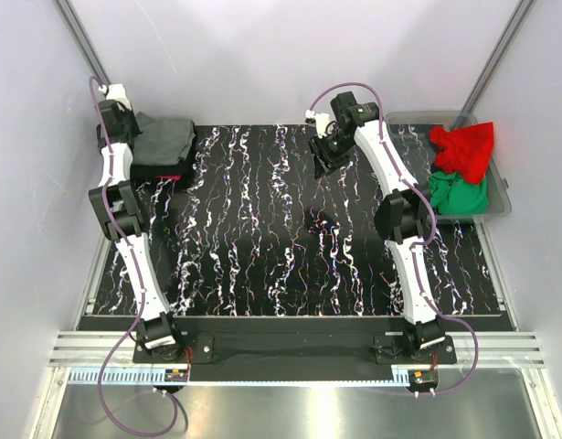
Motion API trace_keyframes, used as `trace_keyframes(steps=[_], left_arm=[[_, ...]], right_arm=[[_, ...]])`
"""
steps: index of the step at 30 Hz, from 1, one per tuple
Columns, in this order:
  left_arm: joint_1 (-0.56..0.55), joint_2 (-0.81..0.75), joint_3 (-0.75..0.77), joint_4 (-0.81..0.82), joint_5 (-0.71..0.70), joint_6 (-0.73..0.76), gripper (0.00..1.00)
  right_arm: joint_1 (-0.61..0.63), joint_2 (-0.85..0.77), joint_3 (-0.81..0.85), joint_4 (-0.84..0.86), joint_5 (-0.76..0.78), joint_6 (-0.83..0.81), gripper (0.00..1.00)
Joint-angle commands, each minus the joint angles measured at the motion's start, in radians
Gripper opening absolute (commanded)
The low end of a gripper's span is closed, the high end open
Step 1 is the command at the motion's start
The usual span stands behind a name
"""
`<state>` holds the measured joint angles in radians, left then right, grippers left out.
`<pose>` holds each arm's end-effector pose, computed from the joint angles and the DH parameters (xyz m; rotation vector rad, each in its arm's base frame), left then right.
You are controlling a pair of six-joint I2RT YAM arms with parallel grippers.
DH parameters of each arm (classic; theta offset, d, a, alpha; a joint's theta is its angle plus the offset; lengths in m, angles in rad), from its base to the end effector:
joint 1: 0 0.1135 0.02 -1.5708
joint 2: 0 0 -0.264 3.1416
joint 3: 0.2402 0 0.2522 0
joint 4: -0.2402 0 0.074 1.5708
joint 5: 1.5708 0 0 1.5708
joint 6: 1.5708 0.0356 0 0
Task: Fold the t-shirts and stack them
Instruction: Neatly place the folded tshirt to the corner
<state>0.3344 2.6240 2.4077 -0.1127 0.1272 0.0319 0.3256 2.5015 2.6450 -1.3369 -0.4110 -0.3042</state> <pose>0.5730 0.1943 0.2148 -0.2004 1.8885 0.1283 0.4738 0.1750 0.2665 -0.9436 2.5481 0.5714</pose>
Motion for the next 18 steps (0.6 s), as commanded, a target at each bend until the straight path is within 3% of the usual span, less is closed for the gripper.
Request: trace_keyframes(steps=[1,18], left_arm=[[0.008,-0.090,0.016,0.030,-0.064,0.049,0.00],[0.008,-0.094,-0.009,0.021,-0.169,0.128,0.00]], right_arm=[[0.012,-0.023,0.044,-0.045,0.003,0.004,0.53],[0.010,-0.024,0.046,-0.044,0.008,0.004,0.53]])
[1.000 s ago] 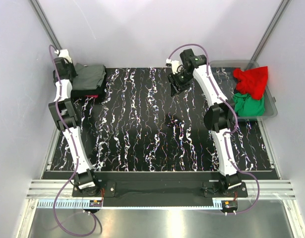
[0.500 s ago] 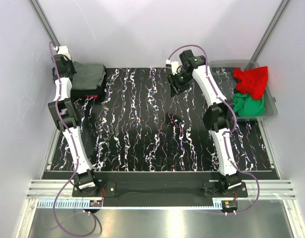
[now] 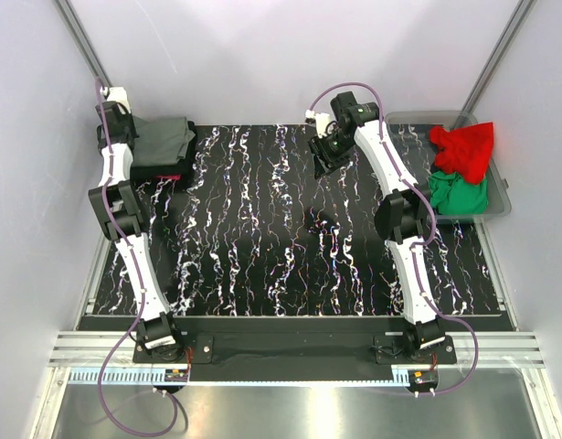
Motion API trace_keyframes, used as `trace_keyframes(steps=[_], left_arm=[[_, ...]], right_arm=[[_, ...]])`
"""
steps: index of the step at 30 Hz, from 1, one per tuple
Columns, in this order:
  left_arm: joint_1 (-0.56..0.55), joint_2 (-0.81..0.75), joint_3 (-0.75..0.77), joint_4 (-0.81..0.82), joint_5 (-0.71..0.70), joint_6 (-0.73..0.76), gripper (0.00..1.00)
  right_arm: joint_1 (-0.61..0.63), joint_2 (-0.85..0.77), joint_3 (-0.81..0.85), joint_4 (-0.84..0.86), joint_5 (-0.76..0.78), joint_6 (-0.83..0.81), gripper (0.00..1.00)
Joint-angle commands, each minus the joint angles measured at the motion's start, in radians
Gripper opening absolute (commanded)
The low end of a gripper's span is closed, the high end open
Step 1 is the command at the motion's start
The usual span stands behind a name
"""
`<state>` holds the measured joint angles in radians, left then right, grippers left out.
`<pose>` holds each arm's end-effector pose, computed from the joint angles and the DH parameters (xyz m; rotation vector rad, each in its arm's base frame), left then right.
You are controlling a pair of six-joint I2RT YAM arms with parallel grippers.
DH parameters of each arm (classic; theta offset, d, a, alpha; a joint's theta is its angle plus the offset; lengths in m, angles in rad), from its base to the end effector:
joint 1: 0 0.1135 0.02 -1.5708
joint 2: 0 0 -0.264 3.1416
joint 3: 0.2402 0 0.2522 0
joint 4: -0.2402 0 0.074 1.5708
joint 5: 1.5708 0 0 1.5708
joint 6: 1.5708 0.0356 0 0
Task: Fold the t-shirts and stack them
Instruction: Neatly place the folded tshirt to the corner, then reset both grippers
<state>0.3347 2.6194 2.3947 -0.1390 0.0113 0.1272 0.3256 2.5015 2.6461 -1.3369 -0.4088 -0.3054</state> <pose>0.5701 0.1978 0.2101 -0.1940 1.9362 0.2963 0.4739 0.1749 0.2667 -0.9447 2.5469 0.5679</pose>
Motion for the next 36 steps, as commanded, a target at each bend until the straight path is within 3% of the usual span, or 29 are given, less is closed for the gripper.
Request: trace_keyframes(steps=[1,6,7,8,10,12,23,26,29,32,33,34,36], left_arm=[[0.009,-0.090,0.004,0.047,-0.054,0.035,0.00],[0.001,-0.091,-0.008,0.052,-0.076,0.063,0.02],[-0.003,-0.090,-0.012,0.059,-0.083,0.078,0.25],[-0.006,-0.090,-0.019,0.071,-0.100,0.087,0.39],[-0.017,-0.093,-0.017,0.081,-0.074,0.088,0.57],[-0.034,-0.107,-0.017,0.075,-0.017,0.094,0.66],[-0.123,-0.219,-0.061,0.050,0.173,0.039,0.72],[-0.154,-0.272,-0.118,-0.036,0.242,0.006,0.71],[-0.207,-0.375,-0.271,-0.066,0.224,-0.031,0.73],[-0.308,-0.433,-0.275,-0.236,0.207,-0.002,0.79],[-0.362,-0.444,-0.278,-0.291,0.197,-0.006,0.79],[-0.381,-0.450,-0.281,-0.310,0.205,-0.024,0.79],[-0.417,-0.455,-0.295,-0.330,0.272,-0.082,0.84]], right_arm=[[0.012,-0.024,0.046,-0.042,0.005,0.005,0.53],[0.010,-0.023,0.048,-0.045,0.002,0.003,0.53],[0.012,-0.021,0.046,-0.044,0.001,0.003,0.53],[0.012,-0.023,0.048,-0.044,0.001,0.003,0.53],[0.012,-0.020,0.049,-0.042,-0.004,0.003,0.53],[0.010,-0.018,0.054,-0.042,-0.002,0.003,0.53],[0.012,0.020,0.162,-0.036,0.008,-0.005,0.53],[0.006,0.025,0.236,-0.002,0.036,0.035,0.54],[0.001,0.030,0.351,0.085,0.106,0.121,0.56],[-0.010,-0.010,0.367,0.194,0.136,0.179,0.61],[-0.010,-0.038,0.321,0.240,0.137,0.189,0.69],[-0.010,-0.039,0.310,0.246,0.152,0.198,0.99],[-0.010,-0.014,0.311,0.245,0.188,0.226,1.00]])
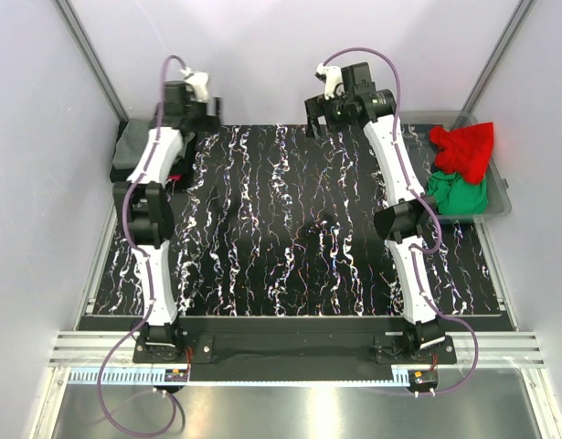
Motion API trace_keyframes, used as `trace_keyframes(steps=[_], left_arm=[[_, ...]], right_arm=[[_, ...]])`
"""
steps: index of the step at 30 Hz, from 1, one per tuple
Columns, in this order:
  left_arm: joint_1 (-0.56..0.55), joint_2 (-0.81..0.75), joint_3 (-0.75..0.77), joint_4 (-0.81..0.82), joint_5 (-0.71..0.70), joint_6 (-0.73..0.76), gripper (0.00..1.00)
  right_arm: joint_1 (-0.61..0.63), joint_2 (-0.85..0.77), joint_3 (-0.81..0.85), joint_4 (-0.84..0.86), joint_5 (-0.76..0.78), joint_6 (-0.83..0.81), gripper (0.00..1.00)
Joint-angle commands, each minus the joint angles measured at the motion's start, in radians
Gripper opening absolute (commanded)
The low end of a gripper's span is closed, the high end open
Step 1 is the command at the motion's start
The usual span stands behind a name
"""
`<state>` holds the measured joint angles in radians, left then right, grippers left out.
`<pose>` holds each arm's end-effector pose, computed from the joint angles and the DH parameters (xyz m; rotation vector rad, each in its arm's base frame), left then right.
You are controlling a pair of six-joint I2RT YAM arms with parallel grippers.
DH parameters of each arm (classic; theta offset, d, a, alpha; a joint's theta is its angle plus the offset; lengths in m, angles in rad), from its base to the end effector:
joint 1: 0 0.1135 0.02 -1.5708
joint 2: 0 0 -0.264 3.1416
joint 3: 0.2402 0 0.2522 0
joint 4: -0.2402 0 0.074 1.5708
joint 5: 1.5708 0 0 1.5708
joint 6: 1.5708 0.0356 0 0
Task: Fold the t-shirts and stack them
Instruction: Reset both grippers
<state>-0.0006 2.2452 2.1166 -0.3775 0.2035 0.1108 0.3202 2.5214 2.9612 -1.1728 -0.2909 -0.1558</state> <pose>0.5307 -0.0075 0.2950 0.2390 2.0548 -0.1435 0.4821 0.1706 0.3532 -0.6871 2.1970 0.4193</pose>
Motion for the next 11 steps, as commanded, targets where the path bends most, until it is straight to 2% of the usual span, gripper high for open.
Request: trace_keyframes(steps=[1,4,7,11], left_arm=[[-0.093,-0.081,-0.017,-0.093,0.100,-0.135,0.99],[-0.143,-0.076,-0.014,-0.096,0.109,-0.195,0.99],[-0.196,-0.085,-0.004,-0.121,0.047,-0.135,0.99],[-0.222,-0.090,-0.003,-0.130,0.030,-0.082,0.99]], right_arm=[[-0.004,-0.029,-0.013,0.081,0.093,0.085,1.00],[-0.004,-0.009,-0.040,0.088,0.187,0.102,1.00],[-0.006,-0.018,-0.086,0.102,0.269,0.070,1.00],[-0.007,-0.032,-0.114,0.108,0.282,0.099,1.00]])
